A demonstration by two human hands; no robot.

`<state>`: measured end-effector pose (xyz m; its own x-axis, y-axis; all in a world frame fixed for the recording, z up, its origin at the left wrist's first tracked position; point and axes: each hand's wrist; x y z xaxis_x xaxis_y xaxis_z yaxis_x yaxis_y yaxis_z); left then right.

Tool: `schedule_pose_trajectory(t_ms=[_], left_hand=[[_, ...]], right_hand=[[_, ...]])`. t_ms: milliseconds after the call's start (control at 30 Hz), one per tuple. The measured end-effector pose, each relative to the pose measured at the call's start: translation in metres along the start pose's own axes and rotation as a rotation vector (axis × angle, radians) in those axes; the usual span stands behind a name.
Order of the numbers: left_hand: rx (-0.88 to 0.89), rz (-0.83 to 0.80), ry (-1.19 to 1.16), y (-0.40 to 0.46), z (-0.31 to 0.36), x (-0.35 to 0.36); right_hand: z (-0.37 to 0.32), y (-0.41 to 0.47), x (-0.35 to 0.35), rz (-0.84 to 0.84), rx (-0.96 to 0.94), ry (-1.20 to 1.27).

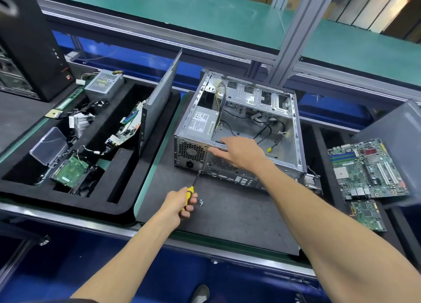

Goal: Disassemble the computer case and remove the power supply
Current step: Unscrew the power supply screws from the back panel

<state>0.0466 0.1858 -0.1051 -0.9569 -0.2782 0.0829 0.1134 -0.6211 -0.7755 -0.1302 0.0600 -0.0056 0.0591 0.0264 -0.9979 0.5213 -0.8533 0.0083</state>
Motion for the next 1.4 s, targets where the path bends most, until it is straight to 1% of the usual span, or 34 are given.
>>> schedule_pose_trajectory(t_ms=[100,233,333,400,633,700,800,867,933,1033,1100,1233,1400], left_hand=[[0.013,-0.014,-0.043,0.0,-0.002,0.003],[0.178,0.051,0.096,0.001,-0.002,0.003],[0.226,0.131,0.158,0.002,0.0,-0.001],[0.212,0.119,0.168,-0.001,0.001,-0.003],[0.04,-0.026,0.134,-0.005,0.001,0.004],[0.087,0.003,0.128,-0.006,0.0,0.004],[0.25,0.087,0.237,-0.003,-0.004,0.0],[0.316,0.134,0.279,0.0,-0.007,-0.002],[0.297,0.141,0.284,0.001,-0.006,-0.004],[0.139,0.048,0.235,0.001,-0.003,-0.006],[0.109,0.011,0.233,0.0,-0.002,-0.005],[0.242,0.049,0.284,-0.002,-0.005,-0.002],[0.28,0.082,0.236,-0.002,-0.004,-0.002]], right_hand=[[-0.001,-0.001,-0.001,-0.005,0.004,0.0],[-0.002,-0.003,-0.002,0.014,-0.005,0.031],[-0.002,-0.003,-0.002,0.017,-0.009,0.035],[-0.002,-0.002,-0.001,0.014,-0.01,0.034],[-0.002,-0.004,0.0,0.017,0.004,0.023],[-0.002,-0.004,-0.001,0.016,0.005,0.017],[-0.002,-0.004,-0.001,0.011,0.011,0.014],[-0.002,-0.003,0.0,0.013,0.015,0.009],[-0.001,-0.004,0.001,0.02,0.013,0.008],[-0.002,-0.003,0.0,0.015,0.008,0.002],[-0.002,-0.003,-0.001,0.01,0.011,-0.001],[-0.003,-0.005,-0.002,0.014,0.01,0.012],[-0.003,-0.005,-0.003,0.018,0.008,0.012]])
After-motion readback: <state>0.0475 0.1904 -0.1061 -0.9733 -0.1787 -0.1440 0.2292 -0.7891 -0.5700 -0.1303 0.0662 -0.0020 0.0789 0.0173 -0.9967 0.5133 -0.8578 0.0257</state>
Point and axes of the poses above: each hand's wrist, its own y-axis towards the middle knuckle, its own x-axis out of the palm, z = x × y, and after that the axes turned 3 degrees about y, right-handed
